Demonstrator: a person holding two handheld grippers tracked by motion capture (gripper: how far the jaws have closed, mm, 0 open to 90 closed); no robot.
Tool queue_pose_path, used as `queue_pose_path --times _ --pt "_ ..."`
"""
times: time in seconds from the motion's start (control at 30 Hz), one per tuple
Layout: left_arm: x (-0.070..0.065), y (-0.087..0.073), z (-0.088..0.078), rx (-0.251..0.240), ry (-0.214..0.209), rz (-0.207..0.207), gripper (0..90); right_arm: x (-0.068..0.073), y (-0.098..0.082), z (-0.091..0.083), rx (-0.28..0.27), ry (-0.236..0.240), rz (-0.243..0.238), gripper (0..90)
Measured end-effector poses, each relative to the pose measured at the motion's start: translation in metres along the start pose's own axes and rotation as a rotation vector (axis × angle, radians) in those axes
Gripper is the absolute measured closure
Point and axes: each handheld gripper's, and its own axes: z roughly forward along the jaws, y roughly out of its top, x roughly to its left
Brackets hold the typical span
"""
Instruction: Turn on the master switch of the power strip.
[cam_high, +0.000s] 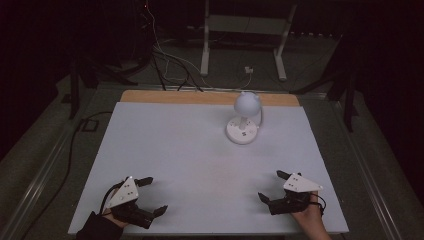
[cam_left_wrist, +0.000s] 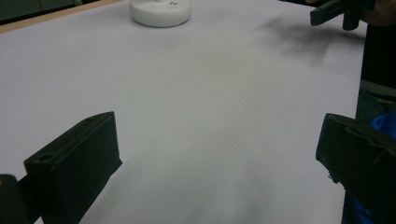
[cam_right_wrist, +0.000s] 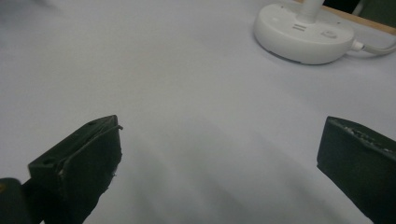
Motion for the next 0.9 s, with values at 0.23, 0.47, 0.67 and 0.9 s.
queue_pose_path --times 0.23,0.47,0.67,0.9 --pt "0.000 0.000 0.000 0.001 -0.002 0.010 0.2 -0.001 0.000 0.001 0.005 0.008 -0.004 0.0" --pt "0.000 0.001 0.000 -0.007 -0.001 0.004 0.2 -0.001 0.003 0.000 0.004 0.028 0.048 0.0" --pt "0.000 0.001 0.000 -0.009 -0.003 -0.002 0.2 0.003 0.004 0.004 0.057 0.048 0.048 0.0" --pt "0.001 0.000 0.000 -0.013 -0.006 -0.010 0.2 0.009 0.011 0.003 0.040 0.092 0.064 0.0"
